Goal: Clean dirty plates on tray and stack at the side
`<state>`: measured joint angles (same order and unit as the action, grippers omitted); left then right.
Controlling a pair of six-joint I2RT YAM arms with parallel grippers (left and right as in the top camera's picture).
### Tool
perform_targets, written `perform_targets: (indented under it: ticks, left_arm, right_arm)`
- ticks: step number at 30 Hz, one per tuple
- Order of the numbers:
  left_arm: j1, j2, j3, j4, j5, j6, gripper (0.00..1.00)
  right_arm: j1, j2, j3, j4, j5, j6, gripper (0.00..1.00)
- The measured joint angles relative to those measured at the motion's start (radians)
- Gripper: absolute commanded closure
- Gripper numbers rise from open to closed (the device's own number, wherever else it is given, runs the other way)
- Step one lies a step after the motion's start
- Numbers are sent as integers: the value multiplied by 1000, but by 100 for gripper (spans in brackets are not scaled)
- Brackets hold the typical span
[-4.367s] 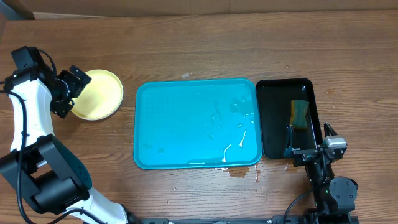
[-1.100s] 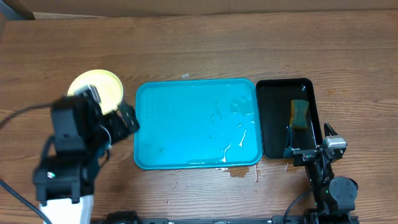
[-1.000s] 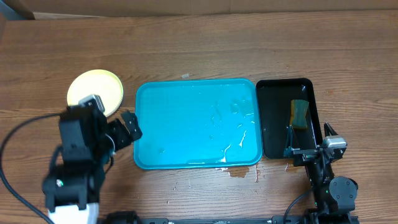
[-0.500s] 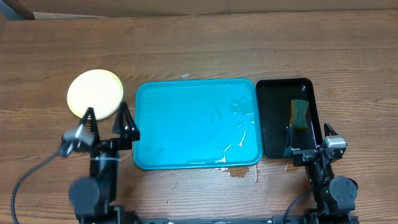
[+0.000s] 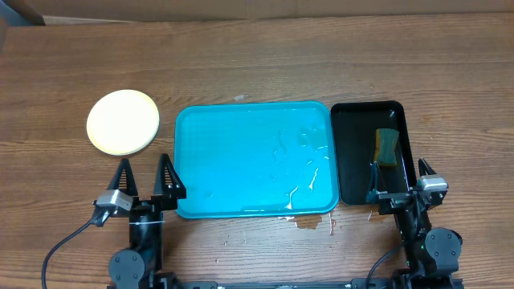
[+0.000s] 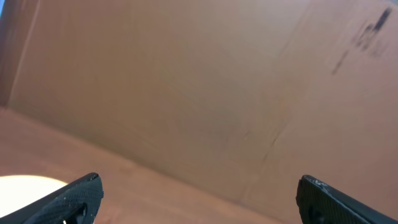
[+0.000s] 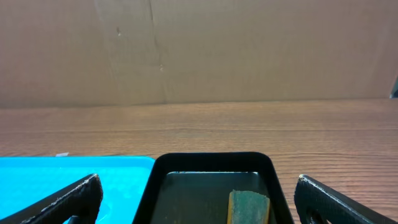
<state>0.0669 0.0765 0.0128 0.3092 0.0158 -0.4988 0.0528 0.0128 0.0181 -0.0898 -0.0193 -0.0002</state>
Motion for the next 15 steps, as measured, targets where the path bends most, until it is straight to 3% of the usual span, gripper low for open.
perform_targets:
  ticks: [9,15]
  left_arm:
    - [0,-59,-4,-346,-6,72,0]
    - [0,-60,-4,-386,-4,243,0]
  right_arm:
    - [0,0,0,0,0,0,0]
    - [0,0,0,0,0,0,0]
